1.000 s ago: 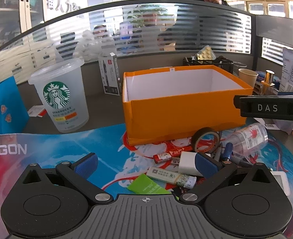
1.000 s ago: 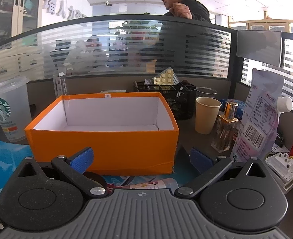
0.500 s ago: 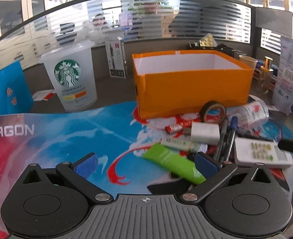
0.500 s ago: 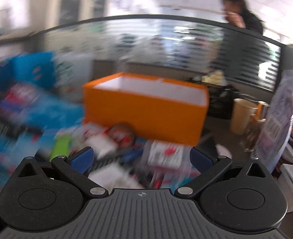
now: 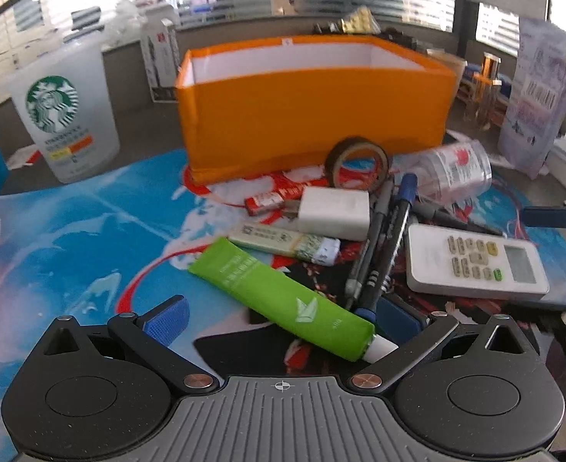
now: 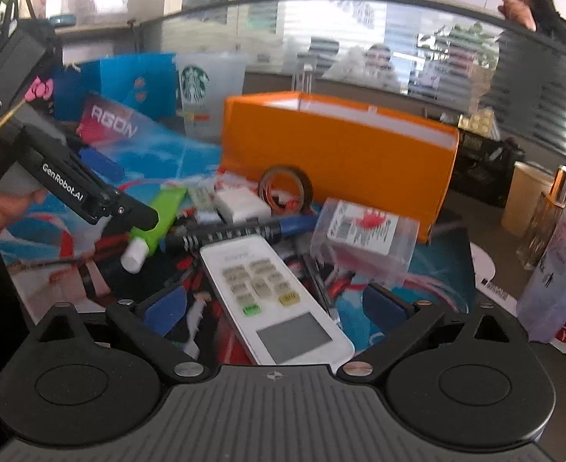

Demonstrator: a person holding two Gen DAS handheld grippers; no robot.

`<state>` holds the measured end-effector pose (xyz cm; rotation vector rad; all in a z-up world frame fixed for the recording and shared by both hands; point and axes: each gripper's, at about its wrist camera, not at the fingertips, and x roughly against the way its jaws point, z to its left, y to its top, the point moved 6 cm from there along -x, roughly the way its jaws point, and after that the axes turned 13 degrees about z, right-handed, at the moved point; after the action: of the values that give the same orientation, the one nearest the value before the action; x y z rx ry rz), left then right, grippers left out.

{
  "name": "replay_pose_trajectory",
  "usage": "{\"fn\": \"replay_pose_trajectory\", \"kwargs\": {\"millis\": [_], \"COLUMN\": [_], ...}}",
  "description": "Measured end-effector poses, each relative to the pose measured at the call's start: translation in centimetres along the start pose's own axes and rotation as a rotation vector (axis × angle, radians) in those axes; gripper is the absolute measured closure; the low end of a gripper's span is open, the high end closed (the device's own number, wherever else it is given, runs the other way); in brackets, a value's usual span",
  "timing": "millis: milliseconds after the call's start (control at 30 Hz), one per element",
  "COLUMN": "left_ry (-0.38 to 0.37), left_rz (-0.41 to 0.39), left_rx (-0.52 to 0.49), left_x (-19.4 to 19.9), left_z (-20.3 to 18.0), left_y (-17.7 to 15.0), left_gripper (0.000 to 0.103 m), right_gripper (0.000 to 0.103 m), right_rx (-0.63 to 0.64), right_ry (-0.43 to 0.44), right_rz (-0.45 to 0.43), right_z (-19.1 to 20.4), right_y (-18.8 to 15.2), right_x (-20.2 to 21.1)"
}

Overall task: Organize rigid objects
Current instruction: 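Grasp the green tube with the left tool while the right tool grasps the white remote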

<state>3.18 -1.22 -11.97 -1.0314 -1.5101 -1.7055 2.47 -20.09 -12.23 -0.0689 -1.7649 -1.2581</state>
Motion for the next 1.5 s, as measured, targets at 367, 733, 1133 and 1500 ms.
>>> {"fn": "replay_pose_trajectory", "kwargs": {"millis": [367,733,1133,1500], "left_ry": [-0.044,-0.002,0.033,-0.009], "left_rz": [0.076,0.039,-0.044,-0.153], "left_rx": [-0.008,0.075,0.117,0.001], "left_x": [-2.1,-2.2,-1.6,-0.5], "left_z": [-1.0,3.3,6.0,3.1], "left_y": [-0.3,-0.7,-2.0,-2.2], "left_gripper": [0.000,0.000,0.001,0.072], "right_gripper": [0.029,0.046,0.048,0.052], "right_rx": [-0.052,-0.017,-0.040,-0.076], "right_ry": [0.035,0.092,0.031,-0.024], "right_rz": [0.100,0.059,0.119,0.164], "right_z": [-0.6,2.6,3.7,4.5], "right_y": [-1.6,-0.2,1.6,1.9], "right_x": [-0.3,-1.2,-2.5,-2.6]}}
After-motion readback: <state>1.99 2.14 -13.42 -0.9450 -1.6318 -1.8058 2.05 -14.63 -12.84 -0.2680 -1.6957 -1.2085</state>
